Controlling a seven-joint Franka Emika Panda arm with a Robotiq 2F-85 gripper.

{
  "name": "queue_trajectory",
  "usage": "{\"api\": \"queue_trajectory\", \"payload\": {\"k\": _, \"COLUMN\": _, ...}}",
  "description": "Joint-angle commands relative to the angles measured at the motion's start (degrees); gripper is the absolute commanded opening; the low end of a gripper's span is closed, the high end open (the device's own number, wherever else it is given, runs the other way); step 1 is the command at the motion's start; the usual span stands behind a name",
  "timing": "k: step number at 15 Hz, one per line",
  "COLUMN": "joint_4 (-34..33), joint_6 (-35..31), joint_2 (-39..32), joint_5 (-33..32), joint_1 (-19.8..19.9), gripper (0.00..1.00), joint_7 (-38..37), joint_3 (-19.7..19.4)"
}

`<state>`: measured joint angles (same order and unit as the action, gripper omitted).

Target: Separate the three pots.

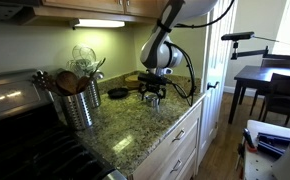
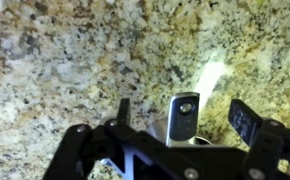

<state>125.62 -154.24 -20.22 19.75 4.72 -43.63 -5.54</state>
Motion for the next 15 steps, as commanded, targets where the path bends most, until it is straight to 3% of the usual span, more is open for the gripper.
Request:
{"api": "queue_trajectory", "payload": {"k": 1, "joint_4": -0.71, "joint_6": 1.61, "joint_2": -0.84, "joint_5": 1.48, "joint_1": 0.89, "gripper": 0.99, "joint_7": 3.10, "joint_3": 0.13}}
{"api": "queue_trajectory", "payload": {"k": 2, "joint_4": -0.69, "joint_6": 1.84, "joint_2": -1.00, "joint_5": 1.24, "joint_1": 0.79, "gripper": 0.94, "joint_7": 3.20, "joint_3": -0.05}}
{"api": "queue_trajectory", "payload": {"k": 6, "joint_4": -0.67, "joint_6": 2.18, "joint_2": -1.61, "joint_5": 0.92, "joint_1": 0.60, "gripper": 0.58, "joint_7": 3.28, "joint_3": -0.47}}
{"api": "queue_trajectory", "payload": {"k": 9, "joint_4": -0.60, "joint_6": 2.55, "joint_2": -1.37, "joint_5": 0.20, "joint_1": 0.19, "gripper": 0.57, "joint_7": 2.95, "joint_3": -1.02}}
{"api": "queue_trajectory", "payload": {"k": 15, "joint_4": -0.40, "joint_6": 3.17, "joint_2": 0.57, "joint_5": -5.32, "joint_1": -2.38, "gripper": 0.75, "joint_7": 1.14, "joint_3": -3.28}}
